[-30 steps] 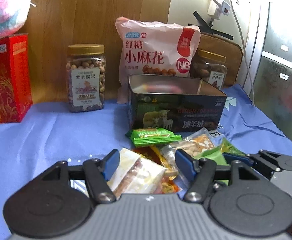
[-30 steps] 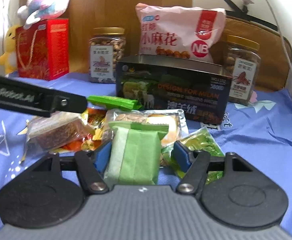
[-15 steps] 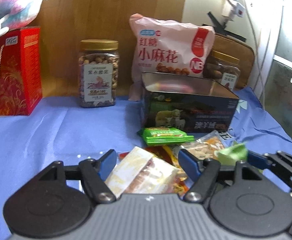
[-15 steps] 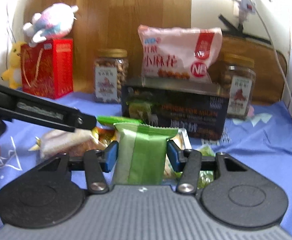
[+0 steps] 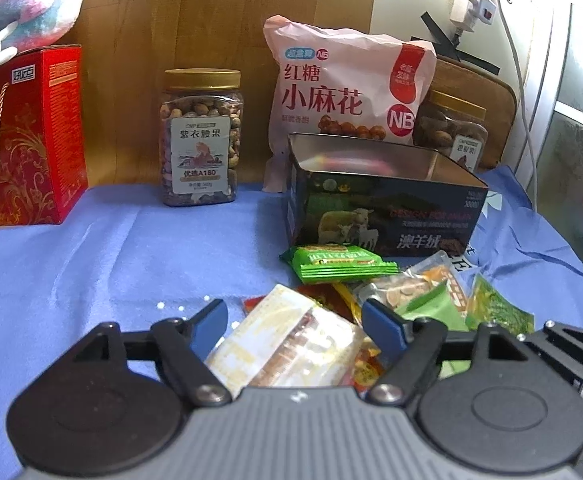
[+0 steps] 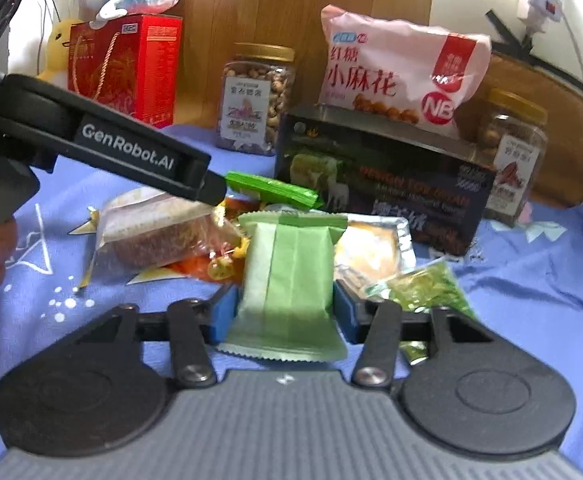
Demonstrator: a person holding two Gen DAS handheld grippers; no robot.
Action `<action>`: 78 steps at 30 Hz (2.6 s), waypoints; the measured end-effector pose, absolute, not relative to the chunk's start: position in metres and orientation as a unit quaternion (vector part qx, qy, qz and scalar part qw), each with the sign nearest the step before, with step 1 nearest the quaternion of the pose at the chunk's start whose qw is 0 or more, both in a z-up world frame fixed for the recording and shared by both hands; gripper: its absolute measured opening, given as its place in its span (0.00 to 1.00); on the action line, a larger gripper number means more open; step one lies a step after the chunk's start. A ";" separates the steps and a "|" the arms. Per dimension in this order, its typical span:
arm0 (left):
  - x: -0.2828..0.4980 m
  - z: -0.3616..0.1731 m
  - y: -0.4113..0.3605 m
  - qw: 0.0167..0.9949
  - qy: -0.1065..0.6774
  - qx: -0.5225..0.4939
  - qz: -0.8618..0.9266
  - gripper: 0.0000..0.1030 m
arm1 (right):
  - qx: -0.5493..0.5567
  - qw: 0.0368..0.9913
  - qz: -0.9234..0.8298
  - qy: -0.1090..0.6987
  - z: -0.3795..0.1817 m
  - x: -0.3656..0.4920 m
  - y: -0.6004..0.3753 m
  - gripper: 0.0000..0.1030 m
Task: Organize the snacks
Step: 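Lift the green pastry packet with the right tool, then carry the green pastry packet into the tin box and open the right tool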
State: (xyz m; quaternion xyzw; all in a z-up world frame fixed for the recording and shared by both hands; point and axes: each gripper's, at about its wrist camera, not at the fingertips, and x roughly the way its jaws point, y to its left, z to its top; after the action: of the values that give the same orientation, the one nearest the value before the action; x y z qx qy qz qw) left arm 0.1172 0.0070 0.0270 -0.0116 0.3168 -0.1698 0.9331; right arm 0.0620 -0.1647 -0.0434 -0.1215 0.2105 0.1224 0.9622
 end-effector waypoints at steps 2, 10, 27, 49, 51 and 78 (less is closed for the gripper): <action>0.118 0.027 0.007 0.933 0.318 -0.010 -0.170 0.75 | -0.115 0.966 0.117 0.202 -0.043 0.060 -0.168 0.52; 0.119 0.026 0.007 0.932 0.321 -0.016 -0.170 0.80 | -0.070 0.983 0.090 0.144 -0.025 0.051 -0.186 0.52; 0.119 0.023 0.005 0.934 0.318 -0.003 -0.165 0.88 | -0.141 0.956 0.156 0.203 -0.043 0.053 -0.156 0.52; 0.112 0.020 -0.004 0.933 0.302 0.015 -0.195 0.88 | -0.146 0.956 0.137 0.214 -0.048 0.047 -0.172 0.55; 0.111 0.019 -0.008 0.934 0.299 0.026 -0.193 0.87 | -0.160 0.955 0.135 0.208 -0.048 0.046 -0.169 0.49; 0.106 0.036 0.022 0.904 0.290 -0.089 -0.302 0.75 | -0.119 0.966 0.154 0.168 -0.047 0.022 -0.197 0.49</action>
State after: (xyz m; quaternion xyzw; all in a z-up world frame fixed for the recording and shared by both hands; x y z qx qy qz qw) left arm 0.1060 0.0219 0.0360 -0.0887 0.2897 -0.3022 0.9038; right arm 0.0216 -0.1973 -0.0471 -0.1189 0.1685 0.1545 0.9662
